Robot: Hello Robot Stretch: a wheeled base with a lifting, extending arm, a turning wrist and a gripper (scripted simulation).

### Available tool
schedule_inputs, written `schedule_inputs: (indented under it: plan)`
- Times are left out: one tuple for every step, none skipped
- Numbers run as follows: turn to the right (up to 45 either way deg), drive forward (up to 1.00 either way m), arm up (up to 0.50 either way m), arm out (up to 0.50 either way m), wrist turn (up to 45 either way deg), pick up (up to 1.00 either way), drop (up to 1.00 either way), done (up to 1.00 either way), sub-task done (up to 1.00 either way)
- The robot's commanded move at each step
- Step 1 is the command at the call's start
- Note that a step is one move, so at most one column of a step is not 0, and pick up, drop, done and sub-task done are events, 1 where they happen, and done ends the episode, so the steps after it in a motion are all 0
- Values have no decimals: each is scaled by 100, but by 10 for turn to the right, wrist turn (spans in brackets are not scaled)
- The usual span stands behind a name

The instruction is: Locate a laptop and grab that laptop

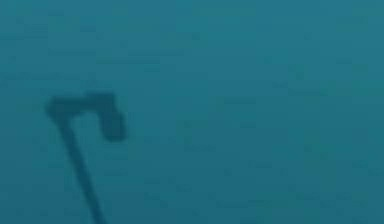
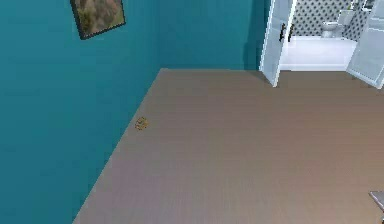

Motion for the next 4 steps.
schedule_inputs:
  plan:
    - [0, 5, 0, 0, 0, 0, 0, 0, 0]
    - [-450, 0, 0, 0, 0, 0, 0, 0, 0]
    - [-450, 0, 0, 0, 0, 0, 0, 0, 0]
    - [-150, 0, 0, 0, 0, 0, 0, 0, 0]
